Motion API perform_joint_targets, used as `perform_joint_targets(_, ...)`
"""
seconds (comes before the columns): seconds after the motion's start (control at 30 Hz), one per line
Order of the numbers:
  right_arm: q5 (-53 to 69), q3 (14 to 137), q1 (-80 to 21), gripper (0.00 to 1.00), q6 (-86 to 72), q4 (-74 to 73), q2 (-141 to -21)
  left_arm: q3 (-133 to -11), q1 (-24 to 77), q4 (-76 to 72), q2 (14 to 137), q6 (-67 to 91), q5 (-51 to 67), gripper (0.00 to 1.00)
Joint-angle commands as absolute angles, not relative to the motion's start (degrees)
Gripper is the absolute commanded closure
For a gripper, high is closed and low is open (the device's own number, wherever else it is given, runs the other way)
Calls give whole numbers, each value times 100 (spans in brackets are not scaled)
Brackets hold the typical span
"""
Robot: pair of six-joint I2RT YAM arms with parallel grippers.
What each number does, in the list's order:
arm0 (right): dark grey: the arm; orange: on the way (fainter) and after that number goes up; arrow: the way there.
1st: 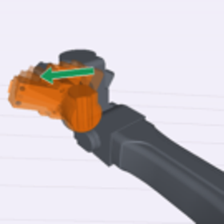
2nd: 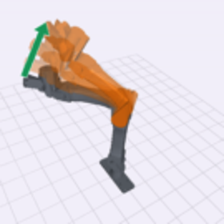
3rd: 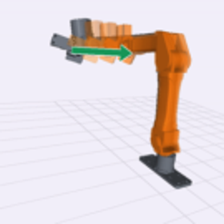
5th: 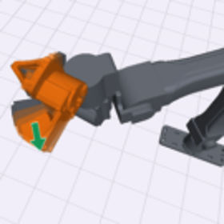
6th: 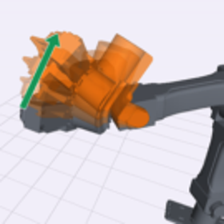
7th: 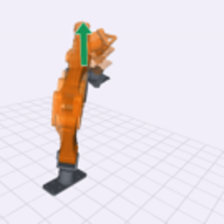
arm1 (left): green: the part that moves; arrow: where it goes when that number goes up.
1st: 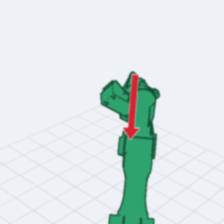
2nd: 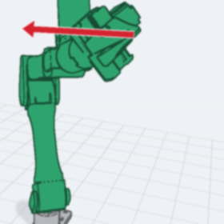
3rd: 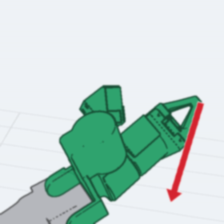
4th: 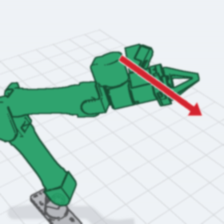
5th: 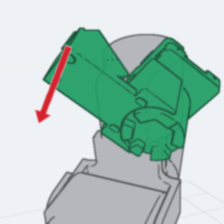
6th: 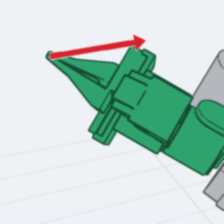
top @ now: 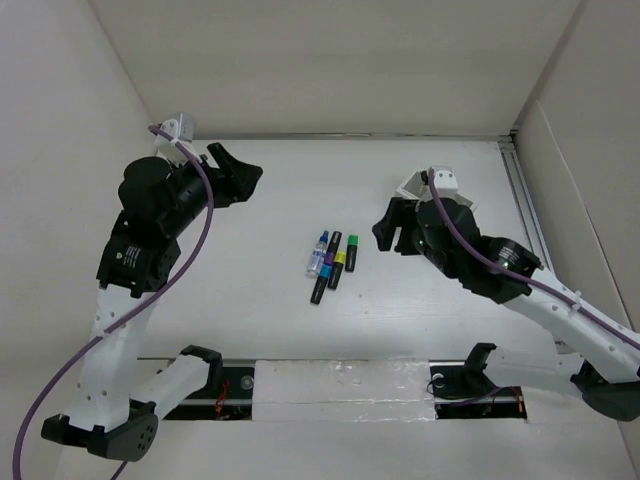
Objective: Organize the desk
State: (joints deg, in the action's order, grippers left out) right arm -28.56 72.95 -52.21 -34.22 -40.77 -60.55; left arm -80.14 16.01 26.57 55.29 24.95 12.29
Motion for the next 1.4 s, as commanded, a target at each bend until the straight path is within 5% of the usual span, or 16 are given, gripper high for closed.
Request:
perform_joint_targets(0.0, -2602, 7137, -5256, 26, -3392, -3543, -5898, -7859, 1573, 2242, 5344, 2540, 1327, 39)
perform_joint_targets(0.07, -2488, 7049, -5256, 42, -3331, -3367, -5932, -7744, 1573, 2206, 5309, 2549, 1336, 39)
perform_joint_targets(0.1, -2487, 7031, -5256, 54, -3305, -3323, -5976, -7665, 1573, 2197, 5291, 2505, 1327, 42)
perform_joint_targets(0.13, -2461, 7005, -5256, 82, -3261, -3279, -6046, -7629, 1573, 2223, 5282, 2487, 1336, 44)
perform_joint_targets(0.2, -2338, 7066, -5194, 100, -3243, -3366, -6362, -7542, 1573, 2224, 5230, 2470, 1310, 60)
perform_joint_targets(0.23, -2347, 7093, -5133, 100, -3321, -3505, -6476, -7524, 1573, 2302, 5229, 2426, 1301, 67)
perform_joint_targets(0.27, -2364, 7041, -5081, 100, -3427, -3481, -6643, -7471, 1721, 2442, 5229, 2339, 1127, 91)
perform_joint_targets(0.37, -2172, 6892, -4888, 100, -3472, -3306, -6706, -7374, 1784, 2496, 5212, 2285, 1037, 100)
perform_joint_targets(0.8, -958, 7118, -4553, 99, -3314, -2505, -8392, -6785, 1784, 2610, 4931, 2373, 800, 100)
perform_joint_targets(0.83, -949, 7328, -4553, 94, -3305, -2496, -8776, -6716, 1784, 2610, 4878, 2356, 835, 97)
perform_joint_targets(0.97, -1072, 8058, -4474, 50, -3243, -2653, -9798, -6399, 1784, 2487, 4667, 2382, 958, 77)
perform_joint_targets(1.13, -905, 8876, -4342, 47, -3243, -2751, -10756, -6092, 1784, 2409, 4352, 2452, 1090, 65)
perform_joint_targets(1.37, -782, 9852, -4157, 47, -3577, -3225, -11777, -5897, 1907, 2364, 4219, 2522, 1257, 61)
